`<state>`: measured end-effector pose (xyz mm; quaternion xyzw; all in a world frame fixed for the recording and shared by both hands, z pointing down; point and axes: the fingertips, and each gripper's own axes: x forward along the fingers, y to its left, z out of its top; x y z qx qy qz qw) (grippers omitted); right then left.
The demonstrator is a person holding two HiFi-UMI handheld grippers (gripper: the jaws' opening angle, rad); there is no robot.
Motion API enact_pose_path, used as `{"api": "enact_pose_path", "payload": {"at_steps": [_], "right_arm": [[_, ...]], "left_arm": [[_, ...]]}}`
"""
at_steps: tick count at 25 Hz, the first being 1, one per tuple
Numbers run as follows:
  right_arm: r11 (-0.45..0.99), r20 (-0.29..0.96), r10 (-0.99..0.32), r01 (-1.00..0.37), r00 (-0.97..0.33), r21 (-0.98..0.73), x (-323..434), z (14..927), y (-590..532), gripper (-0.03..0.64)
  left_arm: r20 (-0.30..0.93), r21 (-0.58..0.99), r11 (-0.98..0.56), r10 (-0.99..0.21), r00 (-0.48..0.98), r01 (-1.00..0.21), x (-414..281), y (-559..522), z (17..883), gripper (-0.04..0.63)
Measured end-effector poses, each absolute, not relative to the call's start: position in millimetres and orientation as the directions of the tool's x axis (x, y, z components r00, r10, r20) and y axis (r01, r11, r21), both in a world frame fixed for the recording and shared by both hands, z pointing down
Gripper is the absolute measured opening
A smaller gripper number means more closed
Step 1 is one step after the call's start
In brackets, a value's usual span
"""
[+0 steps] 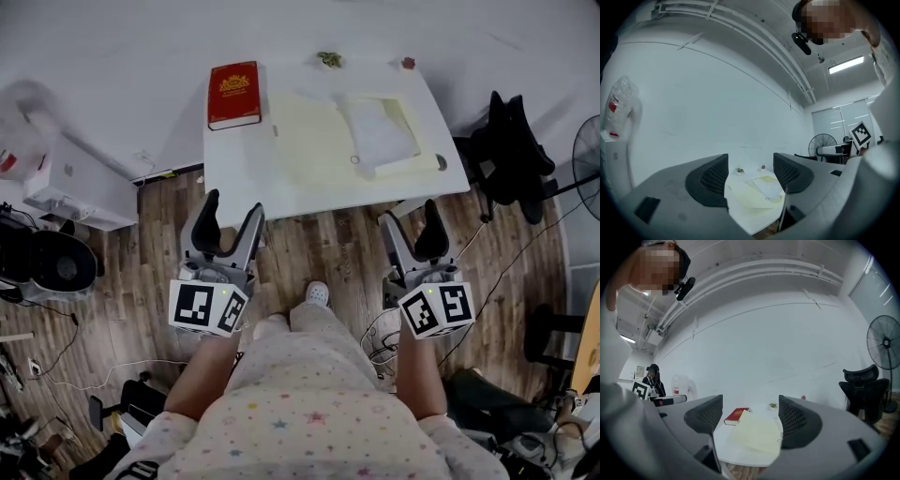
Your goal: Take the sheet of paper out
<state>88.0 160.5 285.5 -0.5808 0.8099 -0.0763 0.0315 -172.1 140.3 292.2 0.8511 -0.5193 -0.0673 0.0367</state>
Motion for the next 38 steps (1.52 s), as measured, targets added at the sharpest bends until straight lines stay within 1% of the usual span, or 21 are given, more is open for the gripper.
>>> {"api": "enact_pose_path", "payload": {"at_steps": [6, 12, 19, 29, 34, 38], "right_arm": [[0.347, 0.043, -0.932, -0.922, -0.359, -0.173, 123.2, 289.7, 127.3, 0.356], [0.405, 0.027, -0.909, -0.898, -0.415, -0.17, 132.9, 283.6, 98.6, 0.356], [0.403, 0.047, -0.907, -0.893, -0.419, -0.2, 143.0, 295.8, 73.6, 0.356], [0.335, 0.041, -0.937, -0.926, -0.346, -0.173, 158.8, 290.9, 20.5, 0.356], [0.328, 0.008, -0.943, -0.933, -0.333, -0.151, 146.2, 273.8, -27.6, 0.356], [0.325, -0.006, -0.945, -0.934, -0.328, -0.146, 130.5, 268.2, -66.9, 0.356]], "left_arm": [[-0.058, 0.121, -0.441, -0.897, 0.438, -0.889, -134.7, 121.6, 293.9, 0.278], [-0.061, 0.104, -0.38, -0.925, 0.376, -0.919, -130.3, 104.2, 286.6, 0.277], [-0.024, 0.107, -0.373, -0.928, 0.373, -0.922, -119.3, 83.8, 296.9, 0.277], [-0.07, 0.112, -0.429, -0.903, 0.424, -0.896, -109.8, 9.0, 292.6, 0.276], [-0.112, 0.096, -0.448, -0.892, 0.437, -0.889, -119.2, -44.8, 276.8, 0.276], [-0.119, 0.096, -0.459, -0.886, 0.447, -0.883, -130.8, -84.5, 274.3, 0.277]]}}
